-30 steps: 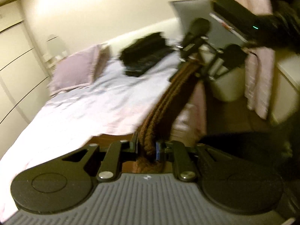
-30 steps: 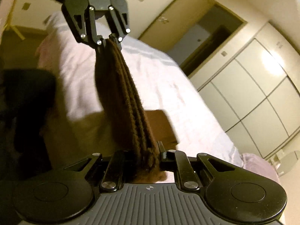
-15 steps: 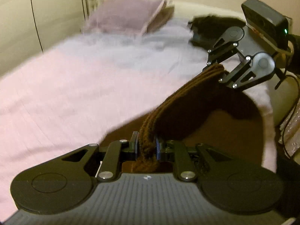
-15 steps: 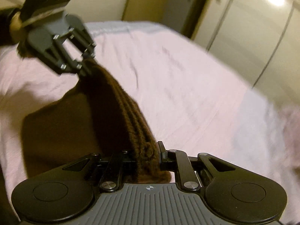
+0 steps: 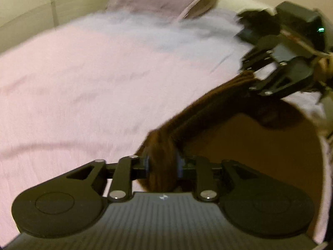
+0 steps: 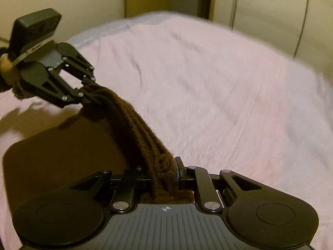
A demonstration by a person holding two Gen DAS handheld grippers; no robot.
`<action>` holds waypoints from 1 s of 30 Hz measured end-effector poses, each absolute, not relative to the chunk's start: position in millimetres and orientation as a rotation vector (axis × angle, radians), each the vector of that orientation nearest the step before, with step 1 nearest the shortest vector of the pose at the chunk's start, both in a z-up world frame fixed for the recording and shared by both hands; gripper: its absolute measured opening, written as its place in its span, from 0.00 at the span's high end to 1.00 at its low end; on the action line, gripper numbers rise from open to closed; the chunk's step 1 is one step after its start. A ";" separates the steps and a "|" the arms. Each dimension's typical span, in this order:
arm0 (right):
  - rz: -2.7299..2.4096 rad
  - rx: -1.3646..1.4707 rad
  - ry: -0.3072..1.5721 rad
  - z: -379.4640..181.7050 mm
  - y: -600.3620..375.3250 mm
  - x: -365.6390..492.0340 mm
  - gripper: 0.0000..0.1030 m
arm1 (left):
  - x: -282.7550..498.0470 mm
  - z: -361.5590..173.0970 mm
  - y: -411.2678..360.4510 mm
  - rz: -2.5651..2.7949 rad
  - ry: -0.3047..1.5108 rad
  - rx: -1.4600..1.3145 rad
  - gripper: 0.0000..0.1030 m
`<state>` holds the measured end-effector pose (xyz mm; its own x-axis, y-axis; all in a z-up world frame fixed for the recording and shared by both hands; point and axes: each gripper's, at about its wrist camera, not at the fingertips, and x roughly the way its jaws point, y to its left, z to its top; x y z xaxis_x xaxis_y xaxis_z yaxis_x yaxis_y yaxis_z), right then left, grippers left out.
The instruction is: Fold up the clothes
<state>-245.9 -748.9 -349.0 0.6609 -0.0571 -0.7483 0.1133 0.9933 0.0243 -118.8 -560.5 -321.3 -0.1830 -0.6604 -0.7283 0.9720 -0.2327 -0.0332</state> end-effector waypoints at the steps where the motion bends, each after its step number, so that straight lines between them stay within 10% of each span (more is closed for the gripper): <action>1: -0.124 0.098 0.837 -352.5 -752.7 -243.4 0.72 | -116.1 -323.5 -562.3 -1.676 0.616 0.704 0.64; 3: -0.194 0.179 0.780 -346.7 -761.3 -252.7 0.57 | -108.7 -320.3 -559.5 -1.628 0.621 0.659 0.61; 13: -0.245 0.142 0.625 -297.0 -644.4 -382.9 0.57 | -155.8 -261.1 -431.3 -1.685 0.336 0.693 0.63; 23: -0.208 -0.616 0.790 -382.6 -459.5 -401.8 0.33 | -303.2 -336.8 -316.9 -1.760 -0.465 1.306 0.32; 26: -0.247 -0.735 0.785 -402.0 -459.8 -409.6 0.33 | -311.0 -364.9 -330.0 -1.620 -0.640 1.426 0.34; 30: -0.275 -0.908 0.869 -424.6 -462.9 -373.9 0.40 | -305.6 -372.8 -356.5 -1.556 -0.620 1.469 0.62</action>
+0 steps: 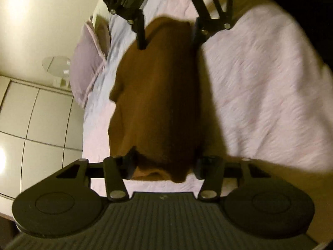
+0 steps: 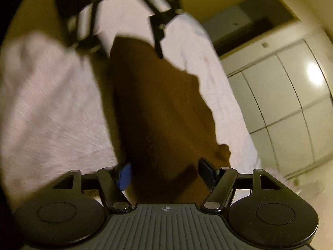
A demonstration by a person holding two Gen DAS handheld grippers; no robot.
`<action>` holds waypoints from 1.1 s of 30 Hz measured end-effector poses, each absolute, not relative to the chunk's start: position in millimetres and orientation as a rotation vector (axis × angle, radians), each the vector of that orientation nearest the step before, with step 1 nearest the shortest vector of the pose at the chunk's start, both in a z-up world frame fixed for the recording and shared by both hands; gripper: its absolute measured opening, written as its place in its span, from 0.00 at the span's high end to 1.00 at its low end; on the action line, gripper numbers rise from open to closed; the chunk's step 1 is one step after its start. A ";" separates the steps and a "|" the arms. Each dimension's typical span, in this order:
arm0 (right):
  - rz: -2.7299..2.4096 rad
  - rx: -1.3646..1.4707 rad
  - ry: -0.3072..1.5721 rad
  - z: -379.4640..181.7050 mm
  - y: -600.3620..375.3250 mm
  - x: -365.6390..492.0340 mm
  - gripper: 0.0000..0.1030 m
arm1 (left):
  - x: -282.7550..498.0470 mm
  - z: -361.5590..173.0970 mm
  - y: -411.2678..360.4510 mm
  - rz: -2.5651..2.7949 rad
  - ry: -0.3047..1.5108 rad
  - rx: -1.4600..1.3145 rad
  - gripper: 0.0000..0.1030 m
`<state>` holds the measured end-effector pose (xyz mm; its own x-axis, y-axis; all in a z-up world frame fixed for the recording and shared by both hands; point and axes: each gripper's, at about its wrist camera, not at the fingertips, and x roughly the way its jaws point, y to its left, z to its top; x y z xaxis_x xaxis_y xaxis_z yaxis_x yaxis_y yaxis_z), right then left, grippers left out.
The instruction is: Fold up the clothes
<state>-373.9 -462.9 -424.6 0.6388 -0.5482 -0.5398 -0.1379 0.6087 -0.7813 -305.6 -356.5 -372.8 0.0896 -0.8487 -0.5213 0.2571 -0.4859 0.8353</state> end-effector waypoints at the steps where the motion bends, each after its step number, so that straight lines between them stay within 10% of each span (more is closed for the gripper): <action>1: -0.272 -0.921 0.899 -430.9 -467.0 -370.4 0.49 | -304.5 -371.8 -358.5 -1.554 -0.610 1.470 0.71; 2: -0.263 -0.924 0.923 -434.3 -471.9 -369.4 0.75 | -303.4 -370.7 -360.5 -1.552 -0.599 1.470 0.75; 3: -0.255 -0.914 0.923 -433.6 -477.0 -373.0 0.80 | -303.4 -368.4 -361.8 -1.556 -0.586 1.464 0.77; 11: -0.338 -1.001 0.837 -360.8 -510.8 -449.3 0.82 | -375.9 -305.8 -337.7 -1.817 -0.411 1.157 0.81; 20: -0.481 -0.892 1.108 -394.4 -536.6 -515.8 0.68 | -404.3 -320.8 -337.5 -1.876 -0.373 1.223 0.80; 33: -0.438 -0.515 0.814 -320.5 -383.6 -513.2 0.37 | -357.3 -332.0 -391.5 -1.694 -0.440 1.285 0.53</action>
<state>-513.2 -383.6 -320.5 0.6112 -0.5516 -0.5676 0.1704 0.7920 -0.5862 -357.3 -391.5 -332.0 -0.0169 -0.8311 -0.5558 0.4559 -0.5011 0.7355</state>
